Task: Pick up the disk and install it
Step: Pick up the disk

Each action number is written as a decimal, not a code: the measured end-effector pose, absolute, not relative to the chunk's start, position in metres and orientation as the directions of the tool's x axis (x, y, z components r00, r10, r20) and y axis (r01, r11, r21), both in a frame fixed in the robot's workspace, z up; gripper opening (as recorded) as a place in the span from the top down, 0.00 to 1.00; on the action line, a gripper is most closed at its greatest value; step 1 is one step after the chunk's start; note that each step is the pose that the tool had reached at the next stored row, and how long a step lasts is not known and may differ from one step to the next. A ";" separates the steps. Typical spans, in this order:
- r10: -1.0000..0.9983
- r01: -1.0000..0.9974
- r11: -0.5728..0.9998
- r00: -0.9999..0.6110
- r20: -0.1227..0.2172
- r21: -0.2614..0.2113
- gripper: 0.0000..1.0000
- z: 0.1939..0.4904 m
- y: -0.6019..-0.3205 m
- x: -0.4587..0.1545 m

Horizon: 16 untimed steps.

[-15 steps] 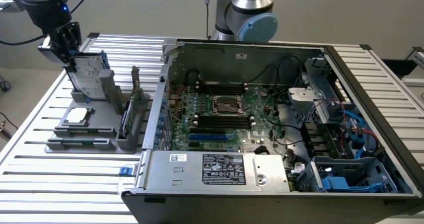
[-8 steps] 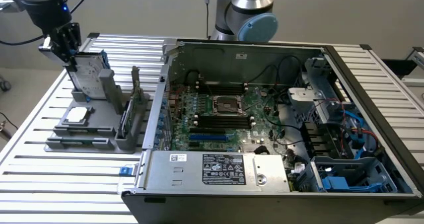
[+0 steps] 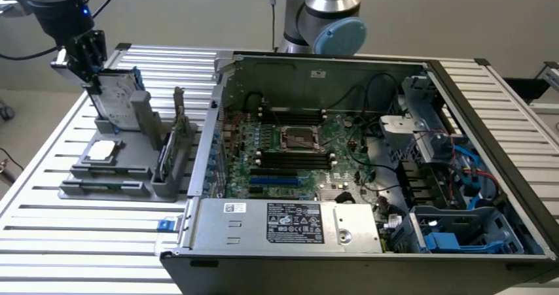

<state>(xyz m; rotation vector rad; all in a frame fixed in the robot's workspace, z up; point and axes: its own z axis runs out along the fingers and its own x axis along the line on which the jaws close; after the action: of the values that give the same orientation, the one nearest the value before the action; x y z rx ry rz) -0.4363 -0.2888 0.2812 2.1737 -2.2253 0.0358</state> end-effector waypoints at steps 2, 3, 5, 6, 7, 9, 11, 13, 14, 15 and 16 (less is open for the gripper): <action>-0.999 -1.000 0.023 -0.023 0.038 0.005 0.67 0.281 -0.289 -0.436; -0.999 -1.000 0.023 -0.023 0.038 0.005 0.67 0.281 -0.289 -0.436; -0.999 -1.000 0.023 -0.023 0.038 0.005 0.67 0.281 -0.289 -0.436; -0.999 -1.000 0.023 -0.023 0.038 0.005 0.67 0.281 -0.289 -0.436; -0.999 -1.000 0.023 -0.023 0.038 0.005 0.67 0.281 -0.289 -0.436; -0.999 -1.000 0.023 -0.023 0.038 0.005 0.67 0.281 -0.289 -0.436; -0.999 -1.000 0.023 -0.023 0.038 0.005 0.67 0.281 -0.289 -0.436; -0.999 -1.000 0.023 -0.023 0.038 0.005 0.67 0.281 -0.289 -0.436; -0.999 -1.000 0.023 -0.023 0.038 0.005 0.67 0.281 -0.289 -0.436; -0.999 -1.000 0.023 -0.023 0.038 0.005 0.67 0.281 -0.289 -0.436; -0.999 -1.000 0.023 -0.023 0.038 0.005 0.67 0.281 -0.289 -0.436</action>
<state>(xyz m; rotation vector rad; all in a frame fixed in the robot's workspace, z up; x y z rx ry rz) -0.4363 -0.2893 0.2812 2.1739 -2.2252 0.0359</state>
